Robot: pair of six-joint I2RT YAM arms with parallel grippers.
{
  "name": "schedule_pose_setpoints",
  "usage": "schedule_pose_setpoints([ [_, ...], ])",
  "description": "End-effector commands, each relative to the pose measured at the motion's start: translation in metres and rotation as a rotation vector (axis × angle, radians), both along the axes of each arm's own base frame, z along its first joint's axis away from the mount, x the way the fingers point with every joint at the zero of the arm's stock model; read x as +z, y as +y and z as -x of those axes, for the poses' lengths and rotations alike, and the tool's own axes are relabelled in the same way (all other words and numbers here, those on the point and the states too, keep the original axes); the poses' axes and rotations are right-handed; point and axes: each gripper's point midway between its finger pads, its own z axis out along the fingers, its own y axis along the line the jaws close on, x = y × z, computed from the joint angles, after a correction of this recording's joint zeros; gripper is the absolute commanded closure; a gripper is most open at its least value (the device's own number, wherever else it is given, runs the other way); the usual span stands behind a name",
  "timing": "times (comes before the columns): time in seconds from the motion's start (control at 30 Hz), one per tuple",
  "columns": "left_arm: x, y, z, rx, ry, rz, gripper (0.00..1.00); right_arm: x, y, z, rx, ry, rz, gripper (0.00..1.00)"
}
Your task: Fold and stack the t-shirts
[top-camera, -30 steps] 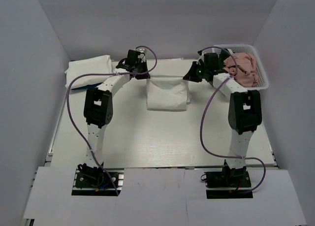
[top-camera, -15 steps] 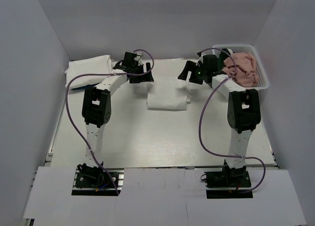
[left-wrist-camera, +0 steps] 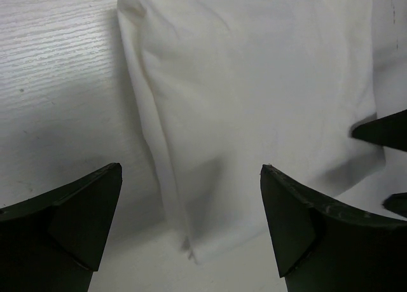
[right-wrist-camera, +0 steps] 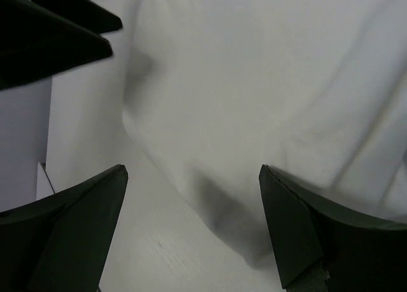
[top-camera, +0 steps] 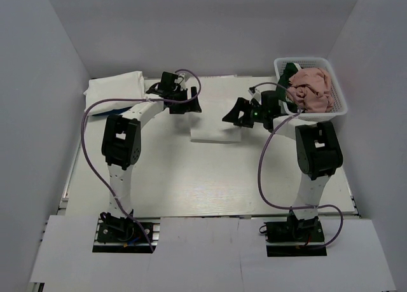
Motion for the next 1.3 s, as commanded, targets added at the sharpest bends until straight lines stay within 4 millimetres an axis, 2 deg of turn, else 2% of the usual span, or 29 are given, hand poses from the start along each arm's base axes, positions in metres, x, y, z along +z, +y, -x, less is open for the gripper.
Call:
schedule_pose_setpoints([
  [0.0, 0.006, -0.002, -0.007, -0.009, -0.010, 0.008, 0.00, -0.019, -0.001, 0.010, 0.003, 0.046, -0.037, 0.10],
  [0.1, -0.012, -0.002, -0.003, -0.031, 0.027, -0.012, 0.00, -0.047, -0.014, 0.013, -0.057, 0.089, 0.034, 0.10],
  [0.17, -0.020, -0.003, -0.004, -0.045, 0.040, -0.016, 0.00, -0.056, -0.022, 0.010, -0.081, 0.090, 0.069, 0.10],
  [0.27, -0.030, -0.004, -0.003, -0.057, 0.059, -0.020, 0.00, -0.053, -0.022, 0.006, -0.064, 0.067, 0.068, 0.10],
  [0.37, -0.035, -0.008, -0.001, -0.074, 0.062, -0.028, 0.02, -0.031, -0.016, 0.003, -0.038, 0.007, 0.049, 0.10],
  [0.4, -0.043, -0.013, 0.000, -0.083, 0.071, -0.031, 0.02, -0.028, -0.017, 0.002, -0.038, -0.004, 0.045, 0.10],
  [0.47, -0.049, -0.018, 0.001, -0.093, 0.084, -0.036, 0.09, -0.021, -0.018, 0.002, -0.029, -0.030, 0.047, 0.10],
  [0.5, -0.048, -0.025, 0.000, -0.103, 0.081, -0.035, 0.13, -0.012, -0.017, 0.004, -0.023, -0.054, 0.045, 0.10],
  [0.53, -0.060, -0.024, 0.002, -0.103, 0.112, -0.046, 0.21, -0.008, -0.018, 0.006, -0.021, -0.061, 0.042, 0.10],
  [0.6, -0.066, -0.034, 0.005, -0.130, 0.116, -0.054, 0.30, 0.002, -0.017, 0.011, -0.014, -0.084, 0.036, 0.10],
  [0.63, -0.073, -0.033, 0.009, -0.130, 0.138, -0.061, 0.35, 0.014, -0.019, 0.010, -0.020, -0.111, 0.032, 0.10],
  [0.73, -0.086, -0.041, 0.018, -0.147, 0.163, -0.083, 0.55, 0.031, -0.022, 0.011, -0.031, -0.150, 0.029, 0.10],
  [0.77, -0.085, -0.039, 0.018, -0.138, 0.166, -0.098, 0.72, 0.035, -0.022, 0.012, -0.031, -0.161, 0.027, 0.10],
  [0.8, -0.088, -0.037, 0.017, -0.130, 0.170, -0.111, 0.84, 0.050, -0.022, 0.014, -0.029, -0.194, 0.018, 0.10],
  [0.83, -0.091, -0.031, 0.016, -0.110, 0.172, -0.142, 0.94, 0.054, -0.022, 0.016, -0.028, -0.204, 0.013, 0.10],
  [0.87, -0.085, -0.029, 0.010, -0.104, 0.149, -0.160, 1.00, 0.057, -0.024, 0.017, -0.031, -0.212, 0.014, 0.10],
  [0.93, -0.070, -0.021, -0.003, -0.075, 0.091, -0.211, 1.00, 0.072, -0.026, 0.023, -0.037, -0.253, 0.016, 0.10],
  [0.97, -0.059, -0.017, -0.008, -0.069, 0.062, -0.231, 1.00, 0.070, -0.029, 0.025, -0.047, -0.254, 0.027, 0.10],
  [1.0, -0.054, -0.010, -0.010, -0.057, 0.043, -0.266, 1.00, 0.082, -0.034, 0.025, -0.064, -0.292, 0.039, 0.10],
  [1.03, -0.028, -0.009, -0.017, -0.053, -0.016, -0.270, 1.00, 0.081, -0.036, 0.026, -0.078, -0.292, 0.052, 0.10],
  [1.1, -0.003, 0.001, -0.025, -0.054, -0.109, -0.323, 1.00, 0.080, -0.041, 0.031, -0.092, -0.294, 0.074, 0.10],
  [1.13, 0.023, 0.006, -0.024, -0.054, -0.166, -0.328, 1.00, 0.080, -0.046, 0.033, -0.111, -0.309, 0.095, 0.10],
  [1.2, 0.053, 0.019, -0.031, -0.054, -0.266, -0.359, 1.00, 0.077, -0.052, 0.036, -0.123, -0.302, 0.119, 0.10],
  [1.27, 0.073, 0.031, -0.031, -0.050, -0.316, -0.380, 1.00, 0.078, -0.057, 0.038, -0.144, -0.315, 0.147, 0.10],
])
